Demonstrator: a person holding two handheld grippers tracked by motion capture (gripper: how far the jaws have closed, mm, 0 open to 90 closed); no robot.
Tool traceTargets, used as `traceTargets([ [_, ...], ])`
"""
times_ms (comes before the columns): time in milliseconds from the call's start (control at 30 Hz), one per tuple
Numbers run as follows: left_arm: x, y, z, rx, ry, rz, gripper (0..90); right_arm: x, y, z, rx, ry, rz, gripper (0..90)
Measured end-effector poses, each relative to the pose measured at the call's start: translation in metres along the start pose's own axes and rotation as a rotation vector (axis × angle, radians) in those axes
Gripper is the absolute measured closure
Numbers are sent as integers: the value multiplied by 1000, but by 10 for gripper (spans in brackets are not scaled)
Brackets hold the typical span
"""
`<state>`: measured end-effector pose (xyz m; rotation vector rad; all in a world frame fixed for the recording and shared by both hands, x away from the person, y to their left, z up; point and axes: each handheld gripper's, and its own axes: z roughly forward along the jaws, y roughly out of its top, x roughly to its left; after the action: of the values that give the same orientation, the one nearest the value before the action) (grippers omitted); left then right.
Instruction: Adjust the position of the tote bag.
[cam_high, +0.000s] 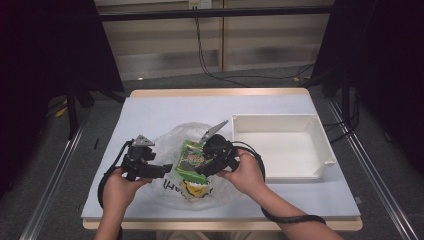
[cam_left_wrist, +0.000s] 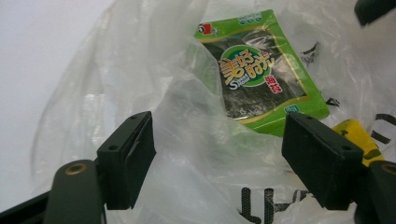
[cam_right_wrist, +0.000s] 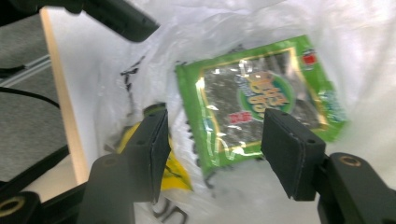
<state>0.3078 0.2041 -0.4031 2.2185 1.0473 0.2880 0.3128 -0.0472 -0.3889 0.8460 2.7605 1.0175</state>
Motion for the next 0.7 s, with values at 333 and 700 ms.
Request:
traceTargets([
  [333,-7,1,19,-2,8,11,293,-14,17,-4,-5,-59,-65,544],
  [700,-3,2,38,12,25,-2,279,-58,18,4,55,-133,-9,613],
])
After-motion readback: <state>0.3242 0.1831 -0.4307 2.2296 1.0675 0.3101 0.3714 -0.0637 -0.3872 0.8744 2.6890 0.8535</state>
